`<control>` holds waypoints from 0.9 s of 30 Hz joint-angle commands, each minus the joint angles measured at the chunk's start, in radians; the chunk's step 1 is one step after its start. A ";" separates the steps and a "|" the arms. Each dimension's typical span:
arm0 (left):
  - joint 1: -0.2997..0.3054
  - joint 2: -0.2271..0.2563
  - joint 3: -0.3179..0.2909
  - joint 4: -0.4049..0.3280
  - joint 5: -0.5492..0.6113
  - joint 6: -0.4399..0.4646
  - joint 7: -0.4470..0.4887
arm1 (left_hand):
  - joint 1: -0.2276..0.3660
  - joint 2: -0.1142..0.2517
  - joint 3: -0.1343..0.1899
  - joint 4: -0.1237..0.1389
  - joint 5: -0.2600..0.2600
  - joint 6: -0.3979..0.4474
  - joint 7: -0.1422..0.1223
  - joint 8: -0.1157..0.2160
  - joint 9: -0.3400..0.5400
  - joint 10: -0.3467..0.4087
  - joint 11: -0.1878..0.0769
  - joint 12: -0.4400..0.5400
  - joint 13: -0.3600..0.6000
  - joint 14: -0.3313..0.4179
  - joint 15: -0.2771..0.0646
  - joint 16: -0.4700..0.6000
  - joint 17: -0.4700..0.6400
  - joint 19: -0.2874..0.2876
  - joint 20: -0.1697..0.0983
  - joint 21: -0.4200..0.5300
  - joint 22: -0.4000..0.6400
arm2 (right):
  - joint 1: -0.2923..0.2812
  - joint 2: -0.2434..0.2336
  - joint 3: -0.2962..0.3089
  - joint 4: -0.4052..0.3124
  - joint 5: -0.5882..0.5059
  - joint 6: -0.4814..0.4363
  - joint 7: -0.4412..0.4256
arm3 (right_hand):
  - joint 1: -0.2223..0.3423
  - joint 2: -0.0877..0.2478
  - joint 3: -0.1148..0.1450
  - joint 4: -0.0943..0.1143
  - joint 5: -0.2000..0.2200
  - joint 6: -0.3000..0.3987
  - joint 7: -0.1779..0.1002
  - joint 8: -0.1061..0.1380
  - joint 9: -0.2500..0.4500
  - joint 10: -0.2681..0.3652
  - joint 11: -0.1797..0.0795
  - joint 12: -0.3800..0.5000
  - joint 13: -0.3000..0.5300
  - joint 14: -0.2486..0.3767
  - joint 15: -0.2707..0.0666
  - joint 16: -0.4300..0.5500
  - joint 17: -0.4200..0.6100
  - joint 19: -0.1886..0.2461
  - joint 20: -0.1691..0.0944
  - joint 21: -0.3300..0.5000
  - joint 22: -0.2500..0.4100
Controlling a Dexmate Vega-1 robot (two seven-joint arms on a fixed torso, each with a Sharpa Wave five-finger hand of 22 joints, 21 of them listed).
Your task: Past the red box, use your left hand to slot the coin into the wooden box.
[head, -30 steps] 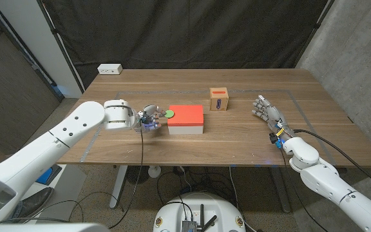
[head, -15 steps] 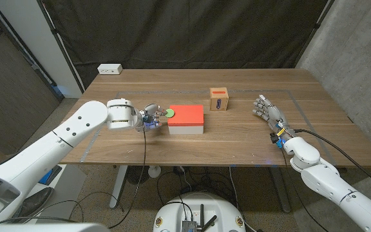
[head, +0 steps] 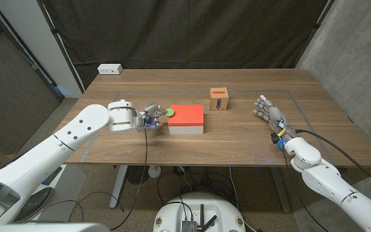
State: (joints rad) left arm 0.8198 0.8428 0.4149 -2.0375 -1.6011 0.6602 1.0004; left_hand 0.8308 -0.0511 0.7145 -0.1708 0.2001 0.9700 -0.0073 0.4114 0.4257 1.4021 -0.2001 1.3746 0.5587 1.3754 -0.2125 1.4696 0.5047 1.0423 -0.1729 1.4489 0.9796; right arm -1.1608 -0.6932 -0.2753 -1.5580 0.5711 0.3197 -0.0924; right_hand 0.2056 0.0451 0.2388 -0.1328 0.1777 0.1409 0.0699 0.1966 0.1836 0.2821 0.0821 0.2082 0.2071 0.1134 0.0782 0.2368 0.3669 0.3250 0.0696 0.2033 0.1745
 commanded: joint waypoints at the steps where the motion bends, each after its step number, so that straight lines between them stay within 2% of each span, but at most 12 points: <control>1: 0.052 0.013 -0.039 -0.041 0.083 -0.075 -0.050 | 0.005 0.007 -0.001 0.000 0.004 0.004 0.001 0.009 -0.003 0.002 -0.005 0.008 0.004 0.010 0.000 0.001 0.000 -0.007 -0.039 -0.002 0.001 | -0.011 -0.010 0.010 -0.032 -0.011 -0.003 -0.021 | -0.011 0.001 0.002 -0.007 -0.001 0.002 -0.004 0.003 0.006 0.013 -0.002 0.007 0.003 0.007 -0.004 0.003 0.002 0.003 0.009 -0.001 0.004; 5: 0.081 0.021 -0.056 -0.060 0.153 -0.120 -0.094 | 0.005 0.009 -0.001 0.001 0.004 0.003 0.001 0.011 -0.005 0.002 -0.005 0.009 0.004 0.009 0.000 0.001 0.001 -0.003 -0.039 0.003 0.009 | -0.021 -0.010 0.017 -0.049 -0.011 -0.009 -0.035 | -0.011 0.001 0.002 -0.007 -0.001 0.000 -0.003 0.003 0.006 0.014 0.000 0.007 0.004 0.007 -0.004 0.003 0.002 0.003 0.008 -0.001 0.004; 11: 0.085 0.025 -0.059 -0.071 0.255 -0.141 -0.147 | 0.002 0.014 -0.001 0.003 0.004 0.001 0.002 0.012 -0.008 -0.001 -0.005 0.011 0.008 0.008 0.001 0.005 0.009 -0.005 -0.039 0.002 0.010 | -0.039 -0.005 0.025 -0.071 -0.019 0.000 -0.057 | -0.011 0.001 0.002 -0.007 -0.001 0.001 -0.004 0.003 0.006 0.014 -0.002 0.007 0.004 0.007 -0.004 0.003 0.002 0.005 0.009 0.000 0.004; 19: 0.072 -0.009 -0.045 -0.048 0.400 -0.184 -0.240 | -0.003 0.017 -0.001 0.001 0.004 -0.003 0.004 0.012 -0.013 -0.002 -0.006 0.014 0.012 0.004 0.001 0.000 0.007 -0.010 -0.039 -0.001 0.013 | -0.069 0.007 0.039 -0.102 -0.035 0.020 -0.094 | -0.012 0.001 0.002 -0.007 -0.001 0.000 -0.001 0.002 0.006 0.015 -0.002 0.007 0.004 0.008 -0.004 0.003 0.003 0.004 0.009 -0.001 0.004; 27: 0.038 -0.050 -0.005 -0.029 0.570 -0.204 -0.312 | -0.005 0.023 0.001 0.000 0.005 -0.008 0.005 0.010 -0.017 -0.005 -0.007 0.017 0.017 0.006 0.001 0.006 0.022 -0.013 -0.039 -0.002 0.012 | -0.097 0.020 0.055 -0.127 -0.051 0.044 -0.121 | -0.012 0.002 0.003 -0.007 -0.001 0.002 -0.001 0.003 0.006 0.017 -0.002 0.008 0.005 0.009 -0.006 0.004 0.003 0.006 0.008 0.000 0.004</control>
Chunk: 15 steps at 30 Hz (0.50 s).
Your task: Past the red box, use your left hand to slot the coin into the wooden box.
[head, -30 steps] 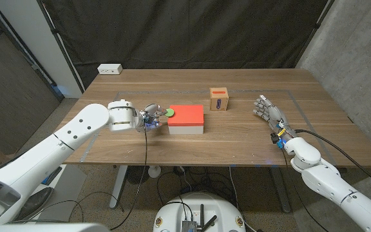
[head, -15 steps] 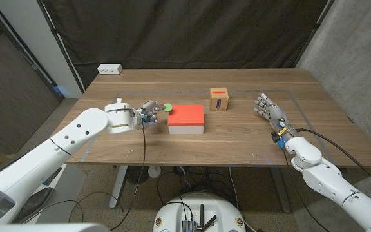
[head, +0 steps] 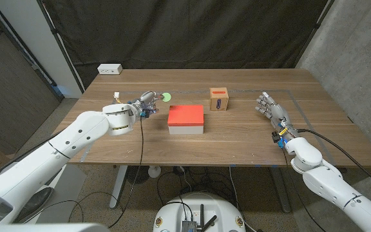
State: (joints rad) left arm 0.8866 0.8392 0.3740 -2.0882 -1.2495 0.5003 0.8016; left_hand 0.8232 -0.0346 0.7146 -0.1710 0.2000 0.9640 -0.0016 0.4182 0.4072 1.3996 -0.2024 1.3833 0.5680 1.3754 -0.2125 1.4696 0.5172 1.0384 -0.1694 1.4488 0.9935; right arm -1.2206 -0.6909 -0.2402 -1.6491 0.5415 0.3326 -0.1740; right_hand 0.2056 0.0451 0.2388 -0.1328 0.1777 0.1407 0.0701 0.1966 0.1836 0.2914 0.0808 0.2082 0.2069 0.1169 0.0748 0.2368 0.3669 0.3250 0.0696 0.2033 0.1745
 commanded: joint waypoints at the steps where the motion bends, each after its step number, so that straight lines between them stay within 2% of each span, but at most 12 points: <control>1: -0.031 -0.051 0.040 0.026 0.233 -0.051 -0.133 | 0.003 0.007 0.002 0.000 0.006 -0.002 -0.003 0.003 0.001 -0.003 -0.005 0.010 0.011 0.002 0.001 0.003 0.007 -0.005 -0.043 0.003 0.003 | -0.041 0.022 0.021 -0.038 -0.020 0.034 -0.042 | -0.012 0.002 0.003 -0.007 -0.001 0.001 -0.002 0.003 0.006 0.008 0.000 0.008 0.005 0.005 -0.004 0.004 0.003 0.006 0.008 0.000 0.004; 7: -0.044 -0.100 0.069 0.049 0.362 -0.094 -0.164 | 0.005 0.008 0.002 -0.002 0.006 -0.004 -0.005 0.003 -0.001 -0.004 -0.005 0.007 0.007 0.003 0.001 0.001 0.007 -0.010 -0.043 0.004 0.006 | -0.054 0.036 0.026 -0.042 -0.032 0.056 -0.050 | -0.011 0.002 0.003 -0.007 -0.001 0.001 -0.002 0.003 0.006 0.008 -0.001 0.008 0.005 0.006 -0.003 0.004 0.003 0.007 0.007 0.000 0.004; 15: -0.109 -0.152 0.135 0.078 0.566 -0.090 -0.182 | 0.007 0.009 0.000 -0.001 0.006 -0.005 -0.006 0.001 -0.004 -0.007 -0.004 0.007 0.010 0.005 0.001 0.002 0.012 -0.008 -0.043 0.007 0.004 | -0.067 0.054 0.030 -0.046 -0.035 0.081 -0.052 | -0.011 0.002 0.003 -0.008 -0.001 0.003 -0.005 0.004 0.006 0.010 -0.001 0.008 0.006 0.007 -0.004 0.004 0.003 0.009 0.007 0.001 0.004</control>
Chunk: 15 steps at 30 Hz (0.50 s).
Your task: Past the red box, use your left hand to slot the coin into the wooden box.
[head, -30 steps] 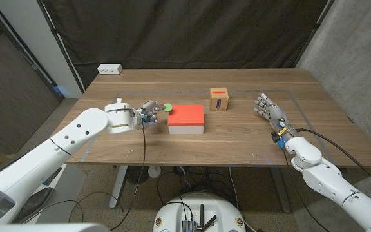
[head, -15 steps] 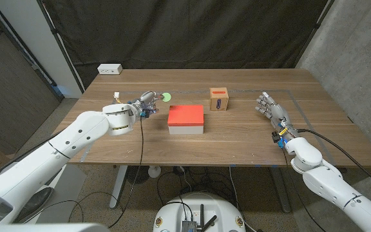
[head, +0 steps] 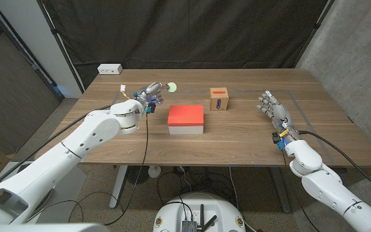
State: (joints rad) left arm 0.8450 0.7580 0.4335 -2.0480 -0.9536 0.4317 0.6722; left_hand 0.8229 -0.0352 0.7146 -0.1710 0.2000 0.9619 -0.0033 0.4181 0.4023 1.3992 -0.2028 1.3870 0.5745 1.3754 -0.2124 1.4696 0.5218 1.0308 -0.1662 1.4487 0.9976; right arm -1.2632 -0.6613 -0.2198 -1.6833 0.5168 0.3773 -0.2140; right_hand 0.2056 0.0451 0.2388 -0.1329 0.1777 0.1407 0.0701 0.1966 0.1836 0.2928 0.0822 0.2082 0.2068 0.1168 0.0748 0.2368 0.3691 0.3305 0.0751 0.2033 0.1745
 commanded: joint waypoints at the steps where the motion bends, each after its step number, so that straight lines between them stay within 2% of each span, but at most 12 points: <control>1: -0.078 -0.076 0.085 0.040 0.295 -0.012 -0.053 | 0.007 0.009 0.000 -0.001 0.006 -0.002 -0.004 0.002 0.001 -0.002 -0.005 0.008 0.008 0.002 0.001 0.000 0.006 -0.001 -0.046 0.008 0.001 | -0.026 0.024 0.010 -0.011 -0.014 0.040 -0.011 | -0.011 0.002 0.003 -0.008 -0.001 0.003 -0.005 0.004 0.006 0.009 -0.002 0.008 0.006 0.007 -0.004 0.004 0.001 0.004 0.002 0.001 0.004; 7: -0.147 -0.107 0.119 0.066 0.371 0.042 -0.119 | 0.007 0.008 0.001 -0.001 0.007 0.003 -0.005 0.003 -0.001 -0.002 -0.005 0.006 0.007 0.003 0.001 0.002 0.014 -0.002 -0.046 0.011 0.006 | -0.035 0.032 0.014 -0.012 -0.013 0.044 -0.014 | -0.011 0.002 0.003 -0.008 -0.001 0.003 -0.003 0.004 0.006 0.009 -0.003 0.008 0.006 0.008 -0.004 0.004 0.001 0.004 0.001 0.001 0.004; 15: -0.228 -0.150 0.203 0.106 0.576 0.069 -0.138 | 0.007 0.007 -0.001 -0.001 0.008 0.006 -0.007 0.004 -0.004 -0.003 -0.006 0.012 0.017 0.003 0.001 -0.002 0.015 -0.008 -0.046 0.011 0.005 | -0.043 0.031 0.022 -0.013 -0.012 0.045 -0.012 | -0.011 0.002 0.003 -0.008 -0.001 0.004 -0.004 0.004 0.006 0.009 -0.003 0.007 0.006 0.008 -0.004 0.004 0.001 0.004 0.001 0.001 0.004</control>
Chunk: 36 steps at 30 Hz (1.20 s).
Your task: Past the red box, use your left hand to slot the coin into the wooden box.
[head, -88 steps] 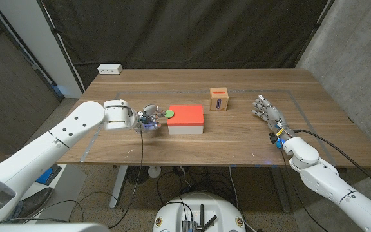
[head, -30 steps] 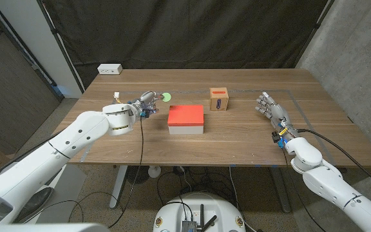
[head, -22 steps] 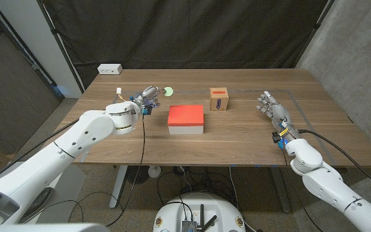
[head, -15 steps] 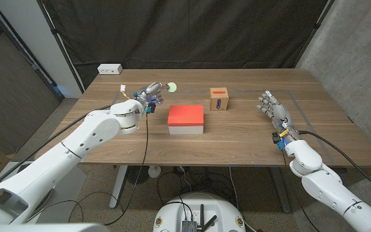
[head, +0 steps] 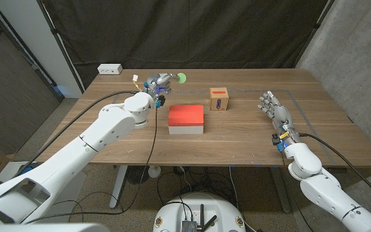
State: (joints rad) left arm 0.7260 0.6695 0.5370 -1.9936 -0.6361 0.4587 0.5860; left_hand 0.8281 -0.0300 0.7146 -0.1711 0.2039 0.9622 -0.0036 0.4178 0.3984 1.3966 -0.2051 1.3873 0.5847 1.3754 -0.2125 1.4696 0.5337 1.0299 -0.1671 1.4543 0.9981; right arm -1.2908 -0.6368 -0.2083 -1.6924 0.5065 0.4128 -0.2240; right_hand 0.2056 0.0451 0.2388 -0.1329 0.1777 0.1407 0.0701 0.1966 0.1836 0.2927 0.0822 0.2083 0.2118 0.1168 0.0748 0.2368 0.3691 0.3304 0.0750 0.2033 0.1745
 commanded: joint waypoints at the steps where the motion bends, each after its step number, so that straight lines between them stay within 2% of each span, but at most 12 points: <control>1: -0.117 -0.065 0.111 0.058 0.288 0.039 -0.053 | 0.002 0.002 -0.002 -0.001 0.004 0.004 -0.007 0.003 -0.001 -0.002 -0.004 0.012 0.007 0.003 0.001 -0.003 0.002 -0.006 -0.045 0.007 0.005 | -0.017 0.007 0.012 -0.005 -0.001 0.010 -0.003 | -0.011 0.002 0.003 -0.008 -0.001 0.003 -0.004 0.004 0.006 0.010 -0.004 0.008 0.001 0.008 -0.005 0.004 0.001 0.004 0.001 0.001 0.004; 6: -0.148 -0.092 0.159 0.081 0.430 0.048 -0.048 | 0.000 0.001 0.001 -0.001 0.004 0.007 -0.007 0.004 -0.001 0.001 -0.004 0.011 0.005 0.003 0.001 0.000 0.011 -0.008 -0.045 0.010 0.015 | -0.029 0.004 0.022 -0.013 -0.001 0.010 -0.007 | -0.011 0.002 0.004 -0.008 -0.001 0.002 -0.003 0.004 0.006 0.010 -0.002 0.007 0.001 0.008 -0.005 0.004 0.001 0.004 0.001 0.000 0.004; 12: -0.178 -0.130 0.186 0.117 0.528 0.067 -0.068 | -0.002 0.000 0.002 -0.001 0.004 0.012 -0.016 0.007 0.000 0.002 -0.004 0.017 0.013 0.001 0.001 0.002 0.021 -0.015 -0.045 0.007 0.015 | -0.040 0.006 0.029 -0.013 0.004 0.015 -0.005 | -0.011 0.002 0.004 -0.008 -0.001 0.003 -0.004 0.004 0.006 0.010 -0.001 0.007 0.002 0.009 -0.004 0.004 0.002 0.003 0.000 0.000 0.004; 19: -0.223 -0.155 0.246 0.180 0.693 0.034 -0.092 | -0.003 -0.001 0.001 0.000 0.003 0.013 -0.018 0.007 -0.002 -0.001 -0.003 0.012 0.009 0.005 0.001 0.002 0.027 -0.013 -0.045 0.013 0.025 | -0.046 0.007 0.033 -0.014 0.008 0.014 -0.001 | -0.011 0.002 0.004 -0.008 -0.001 0.002 -0.003 0.003 0.006 0.011 -0.002 0.007 0.002 0.009 -0.005 0.004 0.002 0.005 0.000 0.000 0.004; 36: -0.291 -0.227 0.326 0.273 0.919 0.053 -0.197 | -0.006 -0.005 -0.002 0.000 0.003 0.016 -0.024 0.009 -0.007 -0.001 -0.004 0.018 0.017 0.002 0.001 -0.006 0.031 -0.015 -0.045 0.013 0.032 | -0.066 0.006 0.046 -0.027 0.002 0.011 -0.012 | -0.010 0.003 0.005 -0.009 -0.001 0.004 -0.003 0.004 0.006 0.011 -0.001 0.007 0.002 0.014 -0.010 0.006 0.002 0.010 -0.002 0.002 0.004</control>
State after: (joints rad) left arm 0.4798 0.4829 0.8056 -1.7738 0.1350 0.4971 0.4527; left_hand 0.8278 -0.0303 0.7146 -0.1711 0.2038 0.9729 -0.0213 0.4219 0.3869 1.3982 -0.2036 1.4025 0.6004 1.3754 -0.2125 1.4696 0.5634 1.0146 -0.1610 1.4604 1.0257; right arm -1.3426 -0.6298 -0.1722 -1.7092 0.5104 0.4264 -0.2283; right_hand 0.1989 0.0517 0.2428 -0.1367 0.1777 0.1407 0.0701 0.1966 0.1836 0.2926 0.0822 0.2083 0.2116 0.1220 0.0695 0.2368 0.3688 0.3316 0.0736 0.2033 0.1745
